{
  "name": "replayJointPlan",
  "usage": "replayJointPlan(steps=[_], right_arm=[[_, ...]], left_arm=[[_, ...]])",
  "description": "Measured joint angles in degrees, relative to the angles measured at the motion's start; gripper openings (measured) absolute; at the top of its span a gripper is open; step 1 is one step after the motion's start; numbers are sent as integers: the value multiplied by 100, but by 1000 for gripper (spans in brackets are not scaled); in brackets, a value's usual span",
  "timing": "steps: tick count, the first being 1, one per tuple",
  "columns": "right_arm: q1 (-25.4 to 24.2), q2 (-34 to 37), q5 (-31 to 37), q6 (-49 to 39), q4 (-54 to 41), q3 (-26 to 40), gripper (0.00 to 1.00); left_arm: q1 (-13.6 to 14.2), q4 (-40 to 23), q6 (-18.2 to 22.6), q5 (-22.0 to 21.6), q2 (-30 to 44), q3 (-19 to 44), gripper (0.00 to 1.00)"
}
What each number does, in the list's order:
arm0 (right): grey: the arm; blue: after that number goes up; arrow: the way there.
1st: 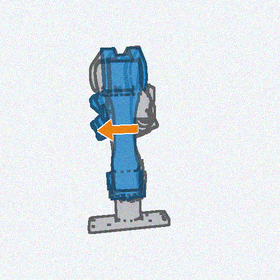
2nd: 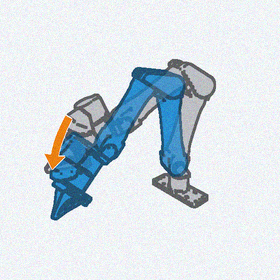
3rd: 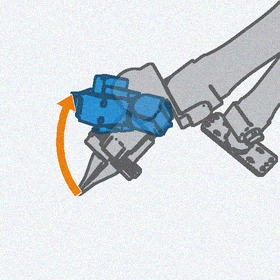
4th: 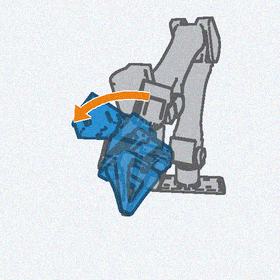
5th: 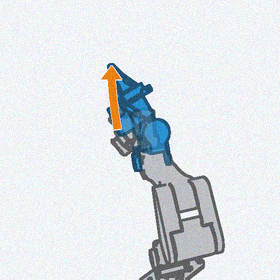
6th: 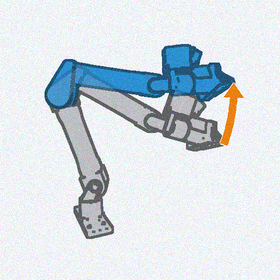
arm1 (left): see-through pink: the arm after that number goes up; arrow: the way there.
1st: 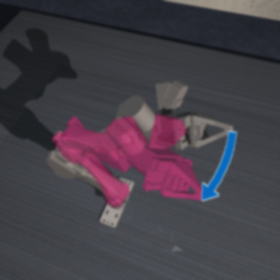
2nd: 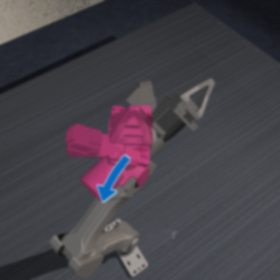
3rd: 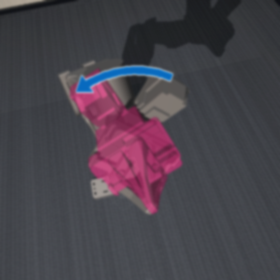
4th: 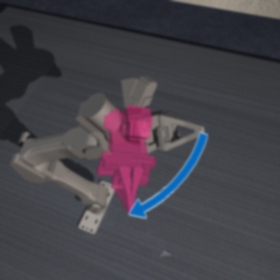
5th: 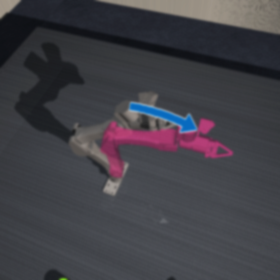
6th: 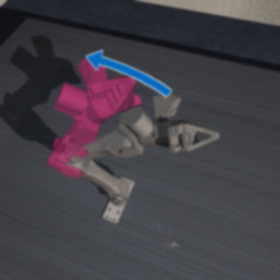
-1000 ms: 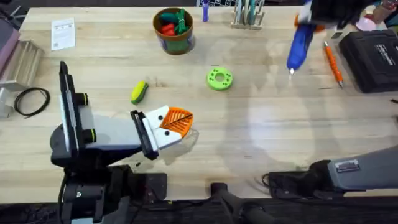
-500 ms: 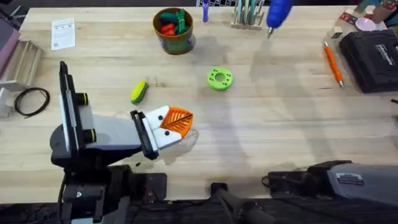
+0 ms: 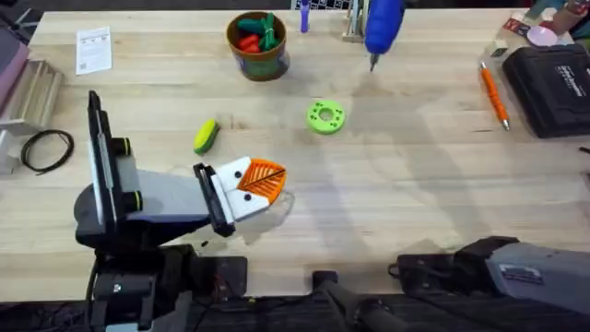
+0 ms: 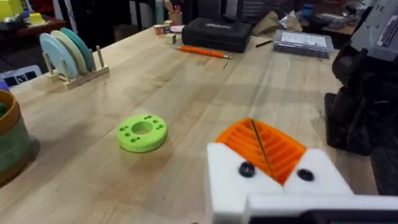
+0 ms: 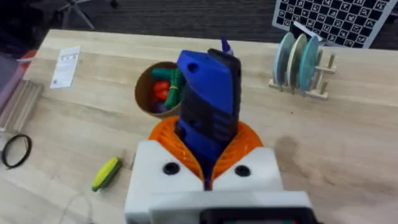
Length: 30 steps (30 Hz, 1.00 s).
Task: Pick up the gripper from the table and insert it into the empty holder that is missing its gripper. Then pick up a screw, insert it into the mounting hole, and use the screwdriver to tighten it. Finally, clean up the table by picking up the vegetable and placing it into the bucket.
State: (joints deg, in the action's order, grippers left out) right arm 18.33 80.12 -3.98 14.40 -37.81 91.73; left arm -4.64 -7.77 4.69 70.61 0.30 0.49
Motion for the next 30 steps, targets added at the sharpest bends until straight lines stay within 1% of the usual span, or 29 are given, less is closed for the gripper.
replayJointPlan(steps=[5,10,14,17,22,24,26,30], right_arm=[[1,-632,4,40,265,-691,23],[4,-1429,1,202,1060,-1610,23],[45,-2050,1,516,2125,-2565,23],[127,-2359,-87,860,3312,-3413,23],[161,-2349,-668,1477,5779,-4714,23],[160,-2213,-951,1644,6702,-5056,23],[162,-1986,-1310,1765,7502,-5234,23],[239,-1494,-1999,1885,8676,-5288,23]], left_arm=[[0,2,0,0,1,0,14],[0,1,0,-1,-1,0,14],[0,0,0,0,0,0,14],[0,0,0,1,-1,0,14],[0,0,0,2,1,0,14],[0,0,0,2,1,0,14],[0,0,0,3,1,0,14],[0,0,0,4,0,0,14]])
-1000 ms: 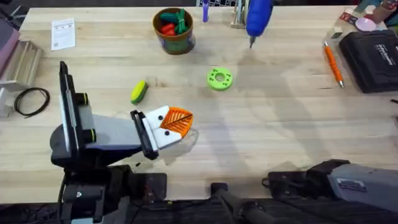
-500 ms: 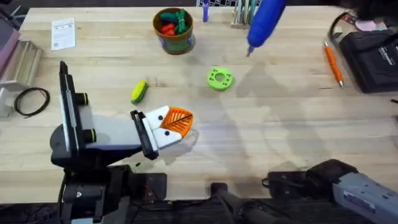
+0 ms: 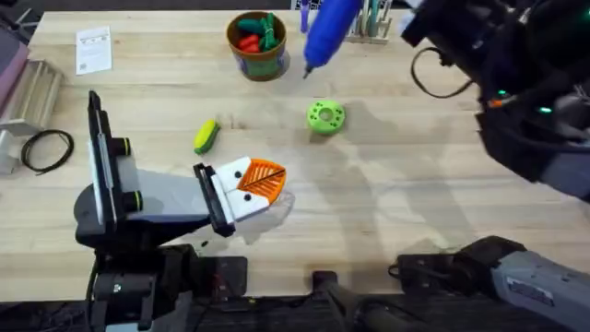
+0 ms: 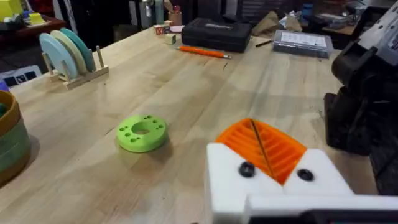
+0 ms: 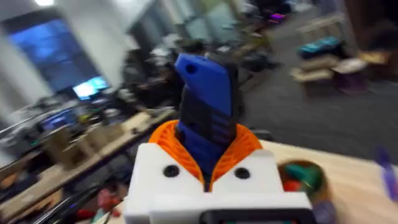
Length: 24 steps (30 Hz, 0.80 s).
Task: Pick up the gripper from the table and insert it into the empty holder that is missing its gripper. Then pick up a screw, insert it into the mounting hole, and use the screwdriver to tighten it. Finally, clean up the table by picking up the vegetable and placing it into the bucket.
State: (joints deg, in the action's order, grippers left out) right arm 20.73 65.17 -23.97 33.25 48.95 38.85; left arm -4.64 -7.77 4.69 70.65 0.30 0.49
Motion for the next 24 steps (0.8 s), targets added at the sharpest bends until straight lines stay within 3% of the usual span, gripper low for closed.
replayJointPlan(steps=[8,15,24], right_arm=[[628,772,-833,20,1470,-2,23],[1430,845,-1039,-542,1532,-2,23],[1812,845,-1061,-956,1534,-2,23]], left_arm=[[0,0,0,-2,1,0,14],[0,0,0,0,1,0,14],[0,0,0,0,0,0,14]])
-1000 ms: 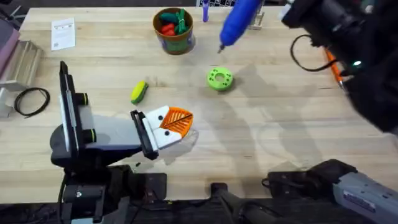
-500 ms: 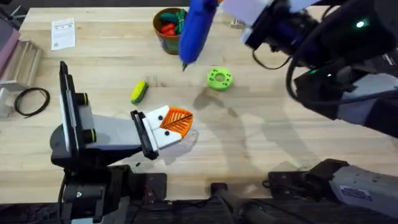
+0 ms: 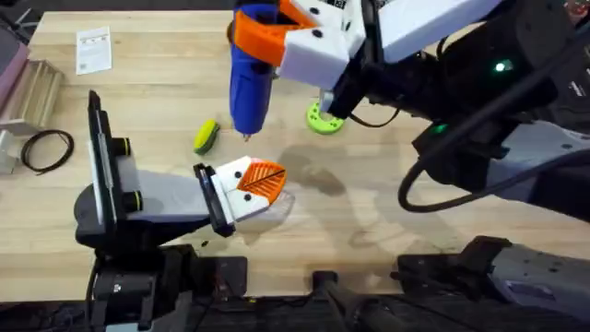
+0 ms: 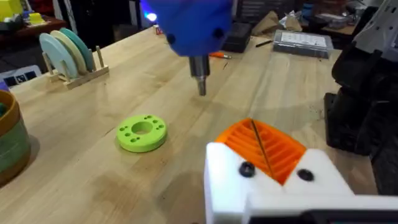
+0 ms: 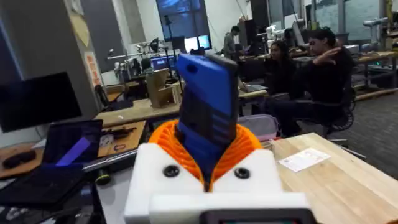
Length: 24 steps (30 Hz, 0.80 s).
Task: Pick up the gripper from the table and insert it into the empty holder that is missing its gripper. Then pick up a screw, insert it into the mounting hole, and use the screwdriver to tighten it. Finally, clean up the table by picking up the vegetable and placing it into the bucket.
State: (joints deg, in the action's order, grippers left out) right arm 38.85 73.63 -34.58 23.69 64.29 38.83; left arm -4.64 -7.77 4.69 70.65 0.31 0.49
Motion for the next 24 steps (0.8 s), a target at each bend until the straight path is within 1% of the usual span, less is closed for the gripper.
replayJointPlan(steps=[11,24], right_arm=[[35,0,-726,-169,2,0,23],[306,0,-859,-411,0,0,23]], left_arm=[[0,0,0,0,1,0,14],[0,0,0,-2,1,0,14]])
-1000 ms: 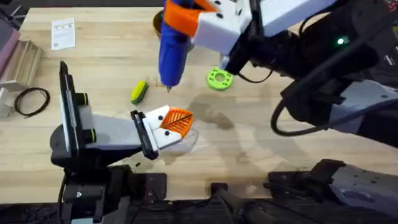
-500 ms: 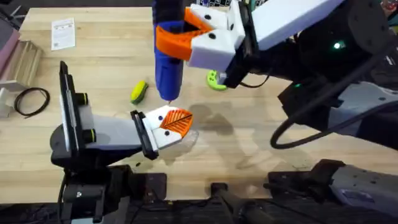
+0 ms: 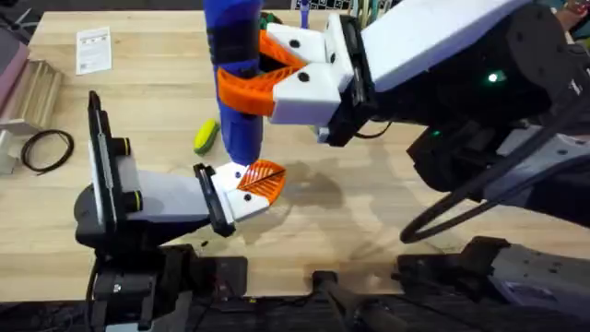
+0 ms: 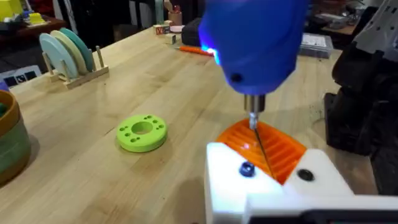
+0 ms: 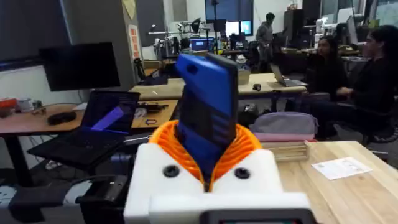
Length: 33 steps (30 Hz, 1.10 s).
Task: Pick up the gripper from the table and insert it into the empty holder that is missing its gripper. Then pick up a screw, insert it into the mounting hole, and use the screwdriver to tighten it. Finally, clean up the table by picking up the vegetable and placing it into the bucket.
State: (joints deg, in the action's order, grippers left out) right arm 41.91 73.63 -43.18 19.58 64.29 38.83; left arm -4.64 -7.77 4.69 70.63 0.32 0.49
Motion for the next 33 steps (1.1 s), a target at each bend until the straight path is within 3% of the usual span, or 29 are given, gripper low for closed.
replayJointPlan(steps=[26,33], right_arm=[[179,326,-2,-385,62,-2,22],[179,325,-26,-514,599,-2,22]], left_arm=[[0,0,0,1,-1,0,14],[0,0,0,2,0,0,14]])
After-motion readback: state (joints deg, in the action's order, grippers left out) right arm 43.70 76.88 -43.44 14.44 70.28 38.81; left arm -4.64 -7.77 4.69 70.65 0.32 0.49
